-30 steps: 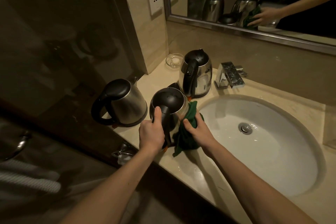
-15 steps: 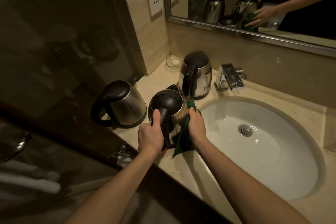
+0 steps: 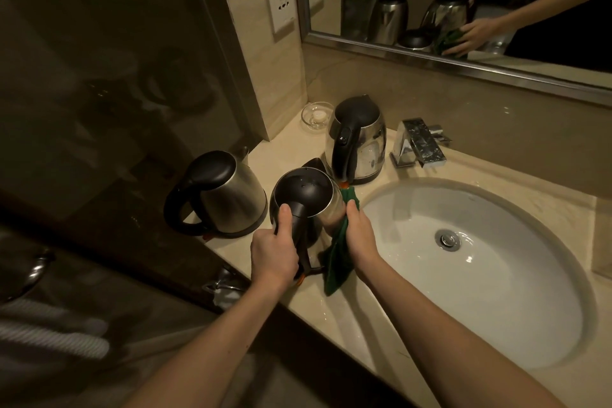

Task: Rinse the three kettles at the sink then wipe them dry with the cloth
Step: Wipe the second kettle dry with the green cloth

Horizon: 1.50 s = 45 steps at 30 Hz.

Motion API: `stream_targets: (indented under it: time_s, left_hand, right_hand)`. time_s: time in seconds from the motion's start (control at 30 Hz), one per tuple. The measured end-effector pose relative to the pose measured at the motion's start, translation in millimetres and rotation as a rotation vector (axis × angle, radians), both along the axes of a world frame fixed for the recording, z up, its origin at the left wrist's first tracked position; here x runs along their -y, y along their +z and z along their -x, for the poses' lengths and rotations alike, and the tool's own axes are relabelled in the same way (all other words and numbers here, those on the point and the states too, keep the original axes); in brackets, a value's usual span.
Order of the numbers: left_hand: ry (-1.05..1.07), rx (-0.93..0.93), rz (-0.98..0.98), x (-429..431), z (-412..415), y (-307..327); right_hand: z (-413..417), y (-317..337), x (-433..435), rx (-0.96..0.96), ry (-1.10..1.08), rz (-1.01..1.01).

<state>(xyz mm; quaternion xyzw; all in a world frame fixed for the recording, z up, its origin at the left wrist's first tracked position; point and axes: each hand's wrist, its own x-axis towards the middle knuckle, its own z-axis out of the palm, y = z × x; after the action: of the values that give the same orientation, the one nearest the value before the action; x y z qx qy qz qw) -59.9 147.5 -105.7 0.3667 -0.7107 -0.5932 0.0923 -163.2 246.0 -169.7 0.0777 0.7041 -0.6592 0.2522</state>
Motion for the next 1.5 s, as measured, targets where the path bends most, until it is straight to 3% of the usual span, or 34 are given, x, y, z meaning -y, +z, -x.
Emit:
stream_targets:
  time_s: [0.4,0.57,0.63,0.73,0.83,0.97,1.07,1.13,1.23,1.33,1.4,1.5]
  left_hand:
    - [-0.159,-0.017,0.026,16,-3,1]
    - [-0.187,-0.022,0.016,18,-3,1]
    - [-0.183,-0.025,0.035,19,-2,1]
    - [-0.163,-0.025,0.081,19,-2,0]
    - [-0.154,-0.024,0.124,18,-2,-1]
    - [-0.123,-0.005,0.245,19,-1,-3]
    - [-0.094,0.029,0.260,20,1,-6]
    - [-0.111,0.031,0.261,22,1,-7]
    - [-0.124,0.027,0.269,23,1,-9]
    - [-0.141,0.020,0.229,24,0,-12]
    - [-0.142,0.015,0.183,24,0,-12]
    - [-0.149,0.029,0.210,25,2,-9]
  right_hand:
    - [-9,25,-4,-0.360,0.003,-0.005]
    - [-4,21,-6,-0.113,-0.044,0.020]
    - [-8,30,-9,-0.098,-0.056,0.040]
    - [-22,54,-8,-0.204,-0.112,0.079]
    - [-37,82,2,-0.494,-0.165,0.048]
    - [-53,97,23,-0.952,0.087,-0.175]
    - [-50,85,30,-1.141,0.357,-0.606]
    - [-46,79,30,-1.185,0.419,-0.773]
    - [-46,74,24,-1.185,0.301,-0.761]
    - [-49,69,19,-1.058,0.157,-0.654]
    - [-54,68,23,-1.031,0.146,-0.666]
    - [-60,67,28,-1.134,0.195,-0.749]
